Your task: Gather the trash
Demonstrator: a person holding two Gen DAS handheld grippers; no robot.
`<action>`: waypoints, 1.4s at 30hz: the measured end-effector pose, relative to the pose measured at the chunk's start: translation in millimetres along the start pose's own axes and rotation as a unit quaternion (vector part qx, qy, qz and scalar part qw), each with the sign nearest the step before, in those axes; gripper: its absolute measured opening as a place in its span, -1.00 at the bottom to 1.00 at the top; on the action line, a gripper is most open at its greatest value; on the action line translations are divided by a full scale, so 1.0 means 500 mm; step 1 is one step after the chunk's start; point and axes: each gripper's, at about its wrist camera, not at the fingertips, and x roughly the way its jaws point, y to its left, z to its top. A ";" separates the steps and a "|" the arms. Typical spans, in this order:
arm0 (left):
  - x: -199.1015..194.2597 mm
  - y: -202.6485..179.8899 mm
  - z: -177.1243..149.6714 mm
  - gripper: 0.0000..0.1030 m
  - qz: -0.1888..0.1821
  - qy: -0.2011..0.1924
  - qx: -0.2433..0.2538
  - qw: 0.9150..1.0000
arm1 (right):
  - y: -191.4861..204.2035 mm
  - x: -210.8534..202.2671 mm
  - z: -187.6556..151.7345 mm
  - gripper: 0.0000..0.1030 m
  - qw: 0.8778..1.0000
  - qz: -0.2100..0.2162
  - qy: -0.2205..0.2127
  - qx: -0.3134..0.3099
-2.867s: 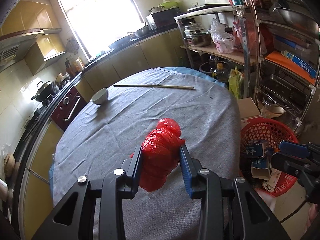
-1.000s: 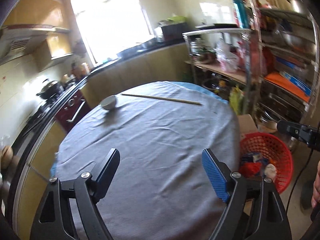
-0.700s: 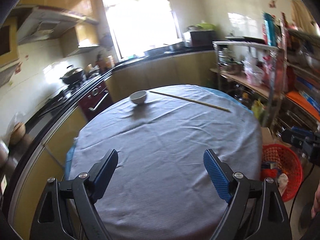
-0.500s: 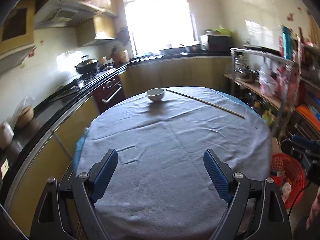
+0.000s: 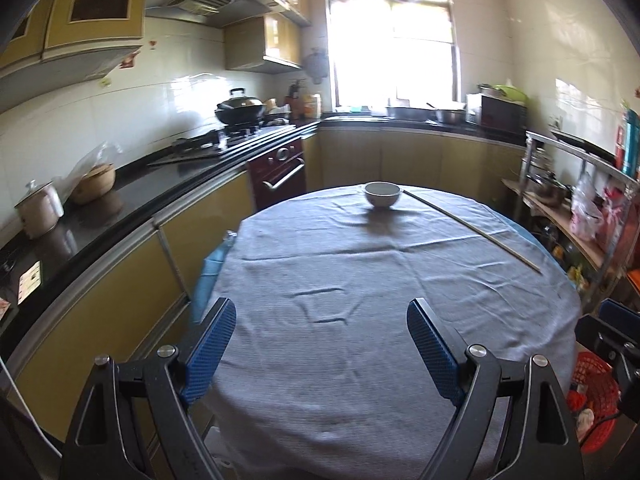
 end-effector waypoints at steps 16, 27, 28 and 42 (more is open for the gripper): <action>-0.004 0.036 -0.009 0.70 0.015 -0.002 -0.017 1.000 | 0.060 0.010 -0.016 0.27 1.000 0.011 0.001 -0.024; 0.008 0.040 -0.021 0.70 0.022 0.009 -0.018 1.000 | 0.059 0.021 -0.032 0.27 1.000 0.012 0.011 -0.020; 0.009 0.040 -0.021 0.70 0.023 0.009 -0.018 1.000 | 0.058 0.021 -0.032 0.27 1.000 0.013 0.011 -0.019; 0.008 0.043 -0.023 0.70 0.025 0.008 -0.018 1.000 | 0.056 0.025 -0.034 0.27 1.000 0.012 0.012 -0.019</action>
